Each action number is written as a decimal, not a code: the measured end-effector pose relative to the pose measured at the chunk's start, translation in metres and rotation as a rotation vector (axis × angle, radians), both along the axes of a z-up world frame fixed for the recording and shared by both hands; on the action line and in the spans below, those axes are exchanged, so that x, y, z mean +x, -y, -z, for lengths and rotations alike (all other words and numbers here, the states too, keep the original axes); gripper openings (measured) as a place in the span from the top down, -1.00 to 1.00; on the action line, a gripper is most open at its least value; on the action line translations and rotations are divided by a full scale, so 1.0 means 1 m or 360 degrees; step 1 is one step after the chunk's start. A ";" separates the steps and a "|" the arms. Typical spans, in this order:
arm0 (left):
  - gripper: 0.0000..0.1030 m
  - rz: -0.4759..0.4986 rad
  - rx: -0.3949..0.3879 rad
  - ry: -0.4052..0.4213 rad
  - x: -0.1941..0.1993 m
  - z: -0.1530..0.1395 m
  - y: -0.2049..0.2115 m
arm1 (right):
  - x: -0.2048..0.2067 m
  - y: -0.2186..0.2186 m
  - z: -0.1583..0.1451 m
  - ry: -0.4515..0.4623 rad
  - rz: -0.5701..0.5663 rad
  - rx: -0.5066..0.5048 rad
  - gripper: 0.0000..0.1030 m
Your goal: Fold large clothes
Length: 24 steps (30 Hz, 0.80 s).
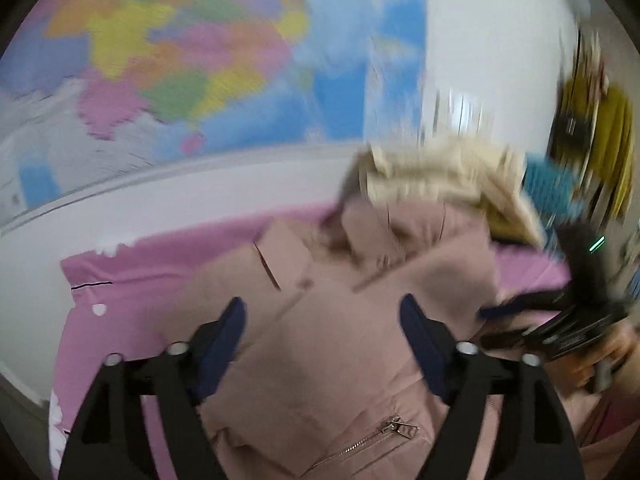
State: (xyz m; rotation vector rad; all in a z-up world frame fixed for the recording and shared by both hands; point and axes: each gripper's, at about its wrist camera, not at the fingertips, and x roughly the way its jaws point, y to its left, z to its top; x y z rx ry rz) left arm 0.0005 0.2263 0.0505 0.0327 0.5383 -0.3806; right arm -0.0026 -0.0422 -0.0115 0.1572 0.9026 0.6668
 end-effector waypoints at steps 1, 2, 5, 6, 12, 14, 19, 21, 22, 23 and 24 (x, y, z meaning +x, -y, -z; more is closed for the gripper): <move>-0.65 -0.0037 -0.0029 0.0018 -0.006 -0.006 -0.009 | 0.001 -0.003 0.001 -0.0004 -0.0014 0.0009 -0.35; -0.65 -0.0074 -0.0034 0.0021 -0.006 -0.007 -0.016 | 0.001 -0.009 0.002 -0.0013 -0.0044 0.0024 -0.36; -0.69 -0.0166 0.0042 -0.0103 -0.007 0.011 -0.032 | 0.000 -0.026 0.004 -0.0018 -0.0118 0.0029 -0.39; -0.69 -0.0175 0.0060 -0.0191 -0.004 0.024 -0.035 | -0.001 -0.031 0.005 -0.0020 -0.0135 0.0026 -0.40; 0.19 -0.0114 0.0116 -0.0440 0.015 0.078 -0.020 | -0.005 -0.054 0.007 -0.0037 -0.0213 0.0008 -0.41; 0.82 -0.0088 0.0122 -0.0475 0.024 0.082 -0.007 | -0.007 -0.054 0.004 -0.0024 -0.0205 0.0003 -0.41; 0.94 0.0057 0.0003 -0.0405 0.027 0.060 0.013 | -0.022 -0.065 -0.010 0.0123 -0.0252 -0.0070 -0.48; 0.94 0.0108 -0.0016 -0.0391 0.030 0.052 0.023 | -0.028 -0.081 -0.015 0.0212 -0.0300 -0.0154 -0.58; 0.94 0.0135 -0.0028 -0.0390 0.032 0.049 0.029 | -0.029 -0.089 -0.015 0.0237 -0.0323 -0.0189 -0.59; 0.94 0.0152 -0.0042 -0.0400 0.035 0.048 0.032 | -0.031 -0.101 -0.015 0.0269 -0.0356 -0.0224 -0.58; 0.94 0.0166 -0.0060 -0.0420 0.038 0.048 0.034 | -0.033 -0.111 -0.015 0.0308 -0.0363 -0.0245 -0.58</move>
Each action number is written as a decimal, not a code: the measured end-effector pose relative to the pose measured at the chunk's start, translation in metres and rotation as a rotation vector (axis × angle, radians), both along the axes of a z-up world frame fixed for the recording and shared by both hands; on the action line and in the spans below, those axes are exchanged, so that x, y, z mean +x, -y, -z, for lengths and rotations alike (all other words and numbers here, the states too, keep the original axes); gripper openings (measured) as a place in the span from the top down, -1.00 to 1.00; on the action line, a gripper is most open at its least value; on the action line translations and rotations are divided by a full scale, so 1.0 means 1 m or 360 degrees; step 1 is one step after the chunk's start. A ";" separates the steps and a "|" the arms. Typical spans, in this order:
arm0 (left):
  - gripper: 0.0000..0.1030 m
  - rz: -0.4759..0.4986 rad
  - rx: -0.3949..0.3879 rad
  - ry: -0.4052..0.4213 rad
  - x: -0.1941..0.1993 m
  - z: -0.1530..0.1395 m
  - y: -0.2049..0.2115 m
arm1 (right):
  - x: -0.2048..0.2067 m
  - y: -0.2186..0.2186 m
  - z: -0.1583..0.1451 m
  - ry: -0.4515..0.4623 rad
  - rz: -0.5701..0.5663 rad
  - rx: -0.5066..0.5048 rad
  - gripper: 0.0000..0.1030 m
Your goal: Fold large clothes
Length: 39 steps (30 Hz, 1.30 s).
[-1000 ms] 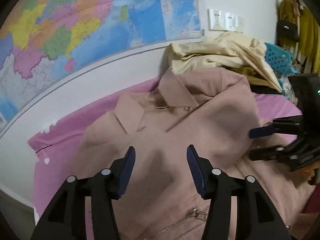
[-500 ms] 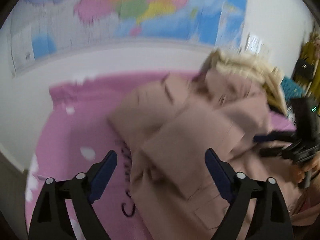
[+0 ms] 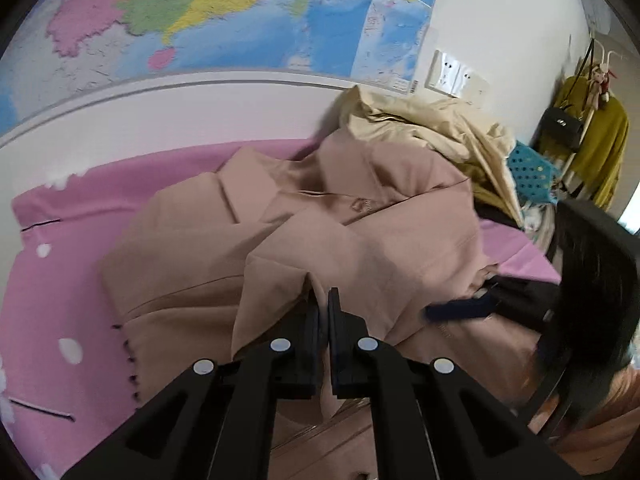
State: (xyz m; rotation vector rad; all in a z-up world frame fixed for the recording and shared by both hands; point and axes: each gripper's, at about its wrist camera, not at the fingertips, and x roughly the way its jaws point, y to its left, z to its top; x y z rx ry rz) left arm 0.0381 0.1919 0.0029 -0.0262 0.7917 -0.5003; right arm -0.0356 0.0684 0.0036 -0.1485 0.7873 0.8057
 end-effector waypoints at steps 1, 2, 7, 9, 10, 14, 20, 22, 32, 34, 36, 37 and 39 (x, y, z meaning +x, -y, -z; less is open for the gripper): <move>0.94 0.0006 -0.0009 -0.0014 0.002 -0.001 0.002 | -0.001 -0.007 0.000 0.0035 -0.0001 -0.0011 -0.58; 0.94 0.0016 -0.0024 -0.0020 0.003 -0.002 0.003 | -0.002 -0.018 0.002 0.0084 -0.0002 -0.0044 -0.58; 0.97 0.0076 -0.0062 -0.0035 0.002 -0.010 0.011 | 0.012 -0.040 0.018 0.0220 0.0140 -0.0228 -0.18; 0.94 0.0087 -0.0055 -0.0035 0.001 -0.012 0.012 | 0.023 -0.028 0.018 0.0149 0.0194 -0.0180 0.68; 0.90 0.0094 -0.0059 -0.0028 0.002 -0.014 0.013 | 0.028 -0.018 0.016 0.0107 0.0224 -0.0120 0.85; 0.19 0.0108 -0.0160 0.0117 -0.009 -0.032 -0.002 | 0.039 0.051 -0.014 -0.0014 0.0339 0.0259 0.87; -0.09 -0.0057 -0.0138 0.0202 -0.017 -0.035 -0.038 | 0.073 0.180 -0.009 -0.0381 0.0708 0.0670 0.77; -0.09 -0.0158 -0.0028 0.0115 -0.009 -0.017 -0.046 | 0.080 0.202 0.005 -0.0461 0.0825 0.0626 0.70; -0.08 -0.0358 0.0270 -0.0182 0.002 0.045 -0.073 | 0.060 0.232 -0.003 -0.0237 0.0971 0.0452 -0.20; -0.08 -0.0380 0.0304 -0.0218 0.002 0.050 -0.076 | 0.062 0.214 -0.002 -0.0172 0.0930 0.0321 -0.28; -0.08 -0.0390 0.0312 -0.0230 0.003 0.053 -0.075 | 0.070 0.197 0.008 -0.0177 0.0896 0.0201 -0.22; -0.08 -0.0399 0.0323 -0.0231 0.002 0.054 -0.076 | 0.076 0.193 0.017 -0.0217 0.0900 0.0148 -0.11; -0.09 -0.0416 0.0349 -0.0232 -0.001 0.054 -0.077 | 0.085 0.190 0.031 -0.0296 0.0904 0.0098 0.31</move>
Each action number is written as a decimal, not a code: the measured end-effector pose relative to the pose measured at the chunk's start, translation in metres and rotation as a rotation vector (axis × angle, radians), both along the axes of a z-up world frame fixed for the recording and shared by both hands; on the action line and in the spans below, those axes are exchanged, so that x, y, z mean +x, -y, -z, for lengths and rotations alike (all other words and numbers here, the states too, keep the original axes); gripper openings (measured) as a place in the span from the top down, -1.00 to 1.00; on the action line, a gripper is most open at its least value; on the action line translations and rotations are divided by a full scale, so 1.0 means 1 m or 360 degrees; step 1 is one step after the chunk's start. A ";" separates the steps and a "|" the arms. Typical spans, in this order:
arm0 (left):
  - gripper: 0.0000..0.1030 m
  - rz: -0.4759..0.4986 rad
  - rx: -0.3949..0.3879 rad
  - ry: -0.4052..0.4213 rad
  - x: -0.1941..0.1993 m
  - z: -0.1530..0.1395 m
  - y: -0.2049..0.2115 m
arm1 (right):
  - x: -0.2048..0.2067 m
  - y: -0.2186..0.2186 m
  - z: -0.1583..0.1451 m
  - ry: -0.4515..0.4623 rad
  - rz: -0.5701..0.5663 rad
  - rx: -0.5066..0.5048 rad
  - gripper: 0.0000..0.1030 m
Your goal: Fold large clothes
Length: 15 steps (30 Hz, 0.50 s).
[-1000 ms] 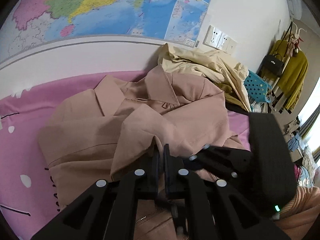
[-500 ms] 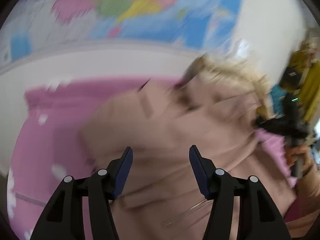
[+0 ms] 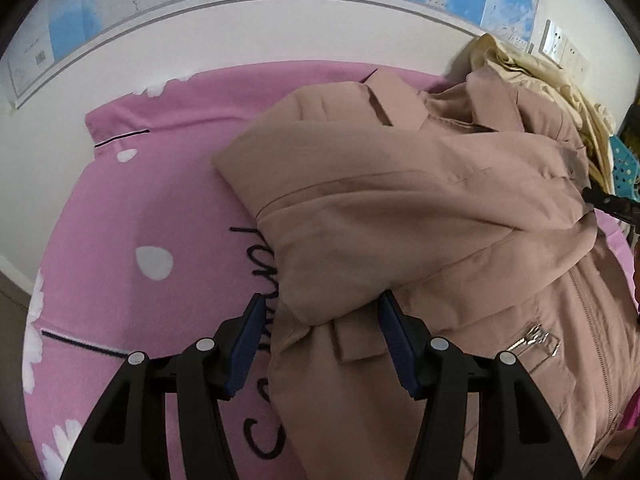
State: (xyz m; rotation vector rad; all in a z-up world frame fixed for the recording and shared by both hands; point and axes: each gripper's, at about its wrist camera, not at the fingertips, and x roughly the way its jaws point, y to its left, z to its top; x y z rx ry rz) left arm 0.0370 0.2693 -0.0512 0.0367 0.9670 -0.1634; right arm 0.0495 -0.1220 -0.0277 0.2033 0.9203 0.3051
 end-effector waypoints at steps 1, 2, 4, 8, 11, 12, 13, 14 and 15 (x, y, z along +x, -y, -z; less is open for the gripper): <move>-0.09 -0.0001 -0.0009 -0.0004 -0.004 -0.001 -0.002 | 0.003 0.001 0.002 -0.0028 0.0011 0.0031 0.31; -0.14 0.0003 -0.0031 -0.0007 -0.009 -0.003 -0.005 | 0.002 0.006 0.003 -0.0046 0.0030 0.0081 0.29; -0.29 -0.0006 -0.0062 -0.0004 -0.019 -0.007 -0.011 | -0.010 0.014 -0.004 -0.0002 0.0027 0.0136 0.18; -0.45 0.0012 -0.0184 -0.0025 -0.044 -0.009 -0.025 | -0.037 0.027 -0.020 0.0047 -0.0038 0.0233 -0.23; -0.46 0.0027 -0.0249 -0.0083 -0.061 -0.003 -0.030 | -0.063 0.040 -0.020 0.0019 -0.0073 0.0285 -0.27; -0.47 0.0034 -0.0269 -0.0099 -0.068 0.000 -0.030 | -0.068 0.043 -0.019 0.0006 -0.0077 0.0292 -0.30; -0.48 0.0038 -0.0275 -0.0085 -0.077 0.000 -0.030 | -0.080 0.049 -0.018 -0.0009 -0.0073 0.0303 -0.31; -0.49 0.0051 -0.0290 -0.0087 -0.082 -0.001 -0.028 | -0.089 0.053 -0.016 -0.0019 -0.0071 0.0315 -0.34; -0.49 0.0063 -0.0311 -0.0091 -0.087 -0.001 -0.027 | -0.095 0.055 -0.015 -0.0029 -0.0070 0.0324 -0.34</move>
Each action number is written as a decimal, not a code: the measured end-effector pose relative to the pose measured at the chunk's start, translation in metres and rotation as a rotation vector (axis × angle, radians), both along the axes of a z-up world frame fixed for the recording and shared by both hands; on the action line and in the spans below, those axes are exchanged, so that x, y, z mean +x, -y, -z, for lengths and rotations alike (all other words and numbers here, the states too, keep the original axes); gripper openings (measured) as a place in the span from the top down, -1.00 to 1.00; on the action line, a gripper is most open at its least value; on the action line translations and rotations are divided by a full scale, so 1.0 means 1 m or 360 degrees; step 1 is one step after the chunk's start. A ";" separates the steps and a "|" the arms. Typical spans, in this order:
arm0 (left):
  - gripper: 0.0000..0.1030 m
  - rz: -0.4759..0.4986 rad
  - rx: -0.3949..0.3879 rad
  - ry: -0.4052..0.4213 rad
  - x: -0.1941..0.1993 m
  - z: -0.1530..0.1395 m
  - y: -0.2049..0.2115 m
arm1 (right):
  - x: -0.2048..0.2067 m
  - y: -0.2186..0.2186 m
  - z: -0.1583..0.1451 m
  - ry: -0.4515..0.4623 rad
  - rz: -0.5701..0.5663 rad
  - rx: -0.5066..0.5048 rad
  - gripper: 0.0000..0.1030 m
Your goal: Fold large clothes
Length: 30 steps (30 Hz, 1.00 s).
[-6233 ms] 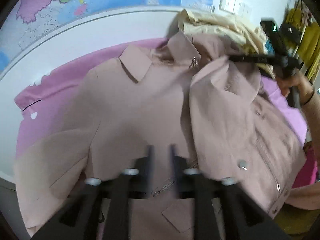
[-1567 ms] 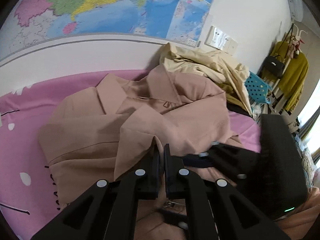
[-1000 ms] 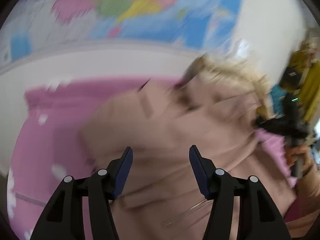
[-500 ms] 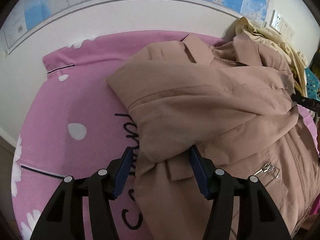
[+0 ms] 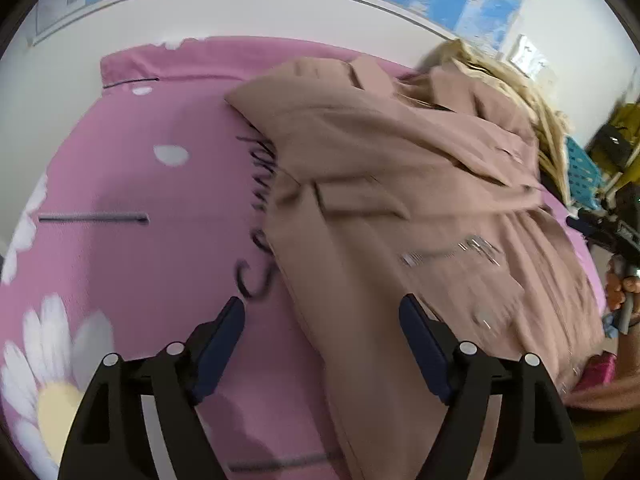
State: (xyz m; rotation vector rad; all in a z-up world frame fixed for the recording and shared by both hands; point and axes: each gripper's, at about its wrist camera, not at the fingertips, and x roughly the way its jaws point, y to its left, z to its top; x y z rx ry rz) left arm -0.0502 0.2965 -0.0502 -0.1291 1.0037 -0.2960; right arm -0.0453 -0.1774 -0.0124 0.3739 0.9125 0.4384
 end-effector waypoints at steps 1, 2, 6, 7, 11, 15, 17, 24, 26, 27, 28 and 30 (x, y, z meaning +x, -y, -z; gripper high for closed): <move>-0.50 0.0018 -0.0035 -0.0010 -0.008 0.000 0.001 | -0.010 0.006 0.002 -0.0017 0.0010 0.0010 -0.34; -0.52 0.0033 -0.0053 -0.0017 -0.012 0.000 0.003 | -0.017 0.010 0.003 -0.0029 0.0019 0.0014 -0.38; -0.62 0.0081 -0.0104 -0.0038 -0.032 0.001 0.011 | -0.047 0.030 0.012 -0.0086 0.0056 0.0063 -0.47; -0.63 0.0093 -0.0122 -0.0046 -0.036 0.002 0.013 | -0.055 0.034 0.015 -0.0103 0.0066 0.0070 -0.49; -0.66 0.0180 -0.0175 -0.0081 -0.056 0.002 0.023 | -0.076 0.035 0.029 -0.0180 -0.0018 0.0153 -0.51; -0.72 0.0228 -0.0292 -0.0118 -0.067 0.003 0.029 | -0.088 0.024 0.036 -0.0174 -0.0140 0.0276 -0.52; -0.72 0.0230 -0.0393 -0.0147 -0.068 0.004 0.029 | -0.088 0.015 0.038 -0.0172 -0.0197 0.0312 -0.51; -0.65 0.0200 -0.0419 -0.0137 -0.056 0.005 0.043 | -0.076 -0.015 0.039 -0.0135 -0.0387 0.0384 -0.46; -0.39 0.0145 -0.0382 -0.0121 -0.055 0.005 0.044 | -0.074 -0.020 0.040 -0.0138 -0.0416 0.0442 -0.37; -0.21 0.0119 -0.0351 -0.0119 -0.055 0.005 0.045 | -0.074 -0.023 0.040 -0.0143 -0.0413 0.0438 -0.32; -0.10 0.0087 -0.0307 -0.0123 -0.058 0.005 0.043 | -0.075 -0.021 0.040 -0.0151 -0.0407 0.0431 -0.29; -0.08 0.0083 -0.0295 -0.0138 -0.066 0.005 0.038 | -0.081 -0.017 0.040 -0.0178 -0.0413 0.0432 -0.23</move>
